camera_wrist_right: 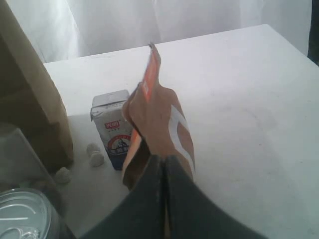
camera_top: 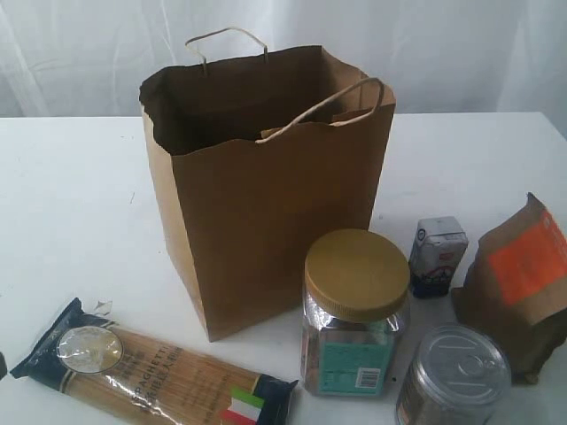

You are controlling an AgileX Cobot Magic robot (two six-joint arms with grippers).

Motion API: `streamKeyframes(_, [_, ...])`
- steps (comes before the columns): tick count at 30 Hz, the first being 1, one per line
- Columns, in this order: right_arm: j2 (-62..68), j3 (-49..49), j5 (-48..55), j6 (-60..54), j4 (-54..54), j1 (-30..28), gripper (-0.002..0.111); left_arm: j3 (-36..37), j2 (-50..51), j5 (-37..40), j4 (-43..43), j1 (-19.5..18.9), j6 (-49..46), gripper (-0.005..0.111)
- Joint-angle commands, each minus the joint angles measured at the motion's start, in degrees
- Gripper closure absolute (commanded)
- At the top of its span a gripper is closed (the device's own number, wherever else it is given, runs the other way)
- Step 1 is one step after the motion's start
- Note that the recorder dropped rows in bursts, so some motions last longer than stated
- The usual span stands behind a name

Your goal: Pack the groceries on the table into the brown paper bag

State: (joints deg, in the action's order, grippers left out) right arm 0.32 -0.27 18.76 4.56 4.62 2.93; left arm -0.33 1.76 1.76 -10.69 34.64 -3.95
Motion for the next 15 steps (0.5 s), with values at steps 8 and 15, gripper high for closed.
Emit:
streamKeyframes(8, [-0.32,0.27,-0.75,0.22,-0.15,0.03,0.108,0.33,-1.76,2.95,1.73,0.3,1.38,0.107])
streamKeyframes(15, [-0.32,0.27,-0.75,0.22,-0.15,0.03,0.108,0.33,-1.76,2.85,3.52,-4.76,1.63,0.107])
